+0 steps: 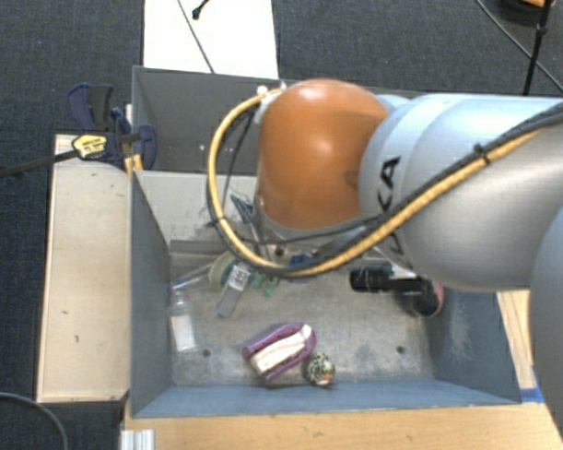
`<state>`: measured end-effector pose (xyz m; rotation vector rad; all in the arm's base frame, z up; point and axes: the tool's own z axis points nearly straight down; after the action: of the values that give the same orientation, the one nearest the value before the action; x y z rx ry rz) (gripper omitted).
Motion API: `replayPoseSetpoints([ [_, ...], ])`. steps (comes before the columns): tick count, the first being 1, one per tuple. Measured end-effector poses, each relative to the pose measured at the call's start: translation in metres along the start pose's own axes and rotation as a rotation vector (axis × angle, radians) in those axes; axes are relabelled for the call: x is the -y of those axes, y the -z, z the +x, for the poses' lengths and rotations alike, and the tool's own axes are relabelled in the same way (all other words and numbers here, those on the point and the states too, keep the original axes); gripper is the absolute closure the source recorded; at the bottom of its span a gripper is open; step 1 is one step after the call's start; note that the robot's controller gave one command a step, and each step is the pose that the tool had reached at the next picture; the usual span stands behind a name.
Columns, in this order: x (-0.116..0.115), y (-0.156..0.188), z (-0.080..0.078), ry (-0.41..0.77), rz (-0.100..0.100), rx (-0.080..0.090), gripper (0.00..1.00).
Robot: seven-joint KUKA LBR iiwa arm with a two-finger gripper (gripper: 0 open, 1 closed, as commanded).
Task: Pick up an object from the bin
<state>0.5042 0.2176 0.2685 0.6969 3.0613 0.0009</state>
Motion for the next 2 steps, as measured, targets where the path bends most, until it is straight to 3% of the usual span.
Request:
replayPoseSetpoints([
  [1,-0.013,-0.102,-0.074,0.02,0.005,-0.003,0.0],
  [2,0.04,-0.139,-0.097,0.537,0.002,-0.002,0.0],
])
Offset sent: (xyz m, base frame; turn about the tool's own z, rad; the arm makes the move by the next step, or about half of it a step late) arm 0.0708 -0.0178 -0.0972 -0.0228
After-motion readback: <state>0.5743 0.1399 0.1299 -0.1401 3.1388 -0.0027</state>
